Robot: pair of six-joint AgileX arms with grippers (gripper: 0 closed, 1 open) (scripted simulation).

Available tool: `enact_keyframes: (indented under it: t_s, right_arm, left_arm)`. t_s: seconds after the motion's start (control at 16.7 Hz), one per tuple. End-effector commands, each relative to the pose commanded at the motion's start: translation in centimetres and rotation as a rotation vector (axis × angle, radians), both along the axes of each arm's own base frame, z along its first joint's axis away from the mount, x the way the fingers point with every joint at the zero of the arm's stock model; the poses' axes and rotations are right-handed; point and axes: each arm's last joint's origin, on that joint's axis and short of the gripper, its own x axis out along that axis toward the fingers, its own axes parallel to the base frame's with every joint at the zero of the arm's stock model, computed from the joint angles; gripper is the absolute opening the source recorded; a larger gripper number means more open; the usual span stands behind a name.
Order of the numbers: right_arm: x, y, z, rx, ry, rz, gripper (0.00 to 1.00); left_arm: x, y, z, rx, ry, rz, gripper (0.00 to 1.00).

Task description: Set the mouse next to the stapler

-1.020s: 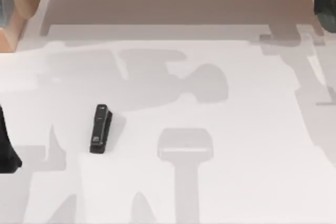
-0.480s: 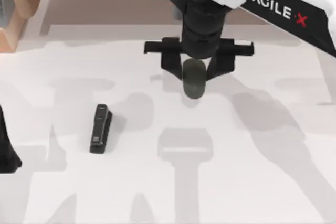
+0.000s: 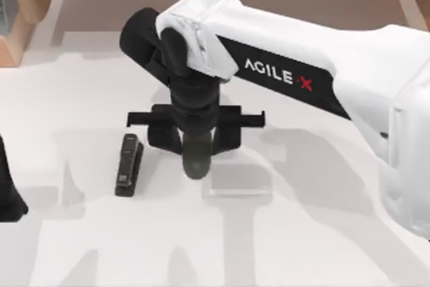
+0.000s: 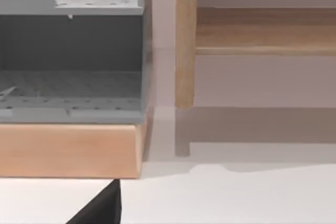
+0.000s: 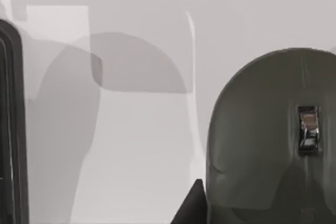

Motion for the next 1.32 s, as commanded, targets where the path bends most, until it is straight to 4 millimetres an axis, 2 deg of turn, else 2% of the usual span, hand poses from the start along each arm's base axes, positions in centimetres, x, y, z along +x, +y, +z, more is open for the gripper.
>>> enact_keyframes:
  t_s: [0.42,1.32]
  right_arm:
    - [0.1,-0.1,0.3,0.006,-0.003,-0.004,0.00]
    - [0.2,0.2,2.2,0.066,-0.060,-0.001,0.00]
  left_arm:
    - [0.0,0.0,0.0,0.000,0.000,0.000,1.00]
    - [0.0,0.0,0.0,0.000,0.000,0.000,1.00]
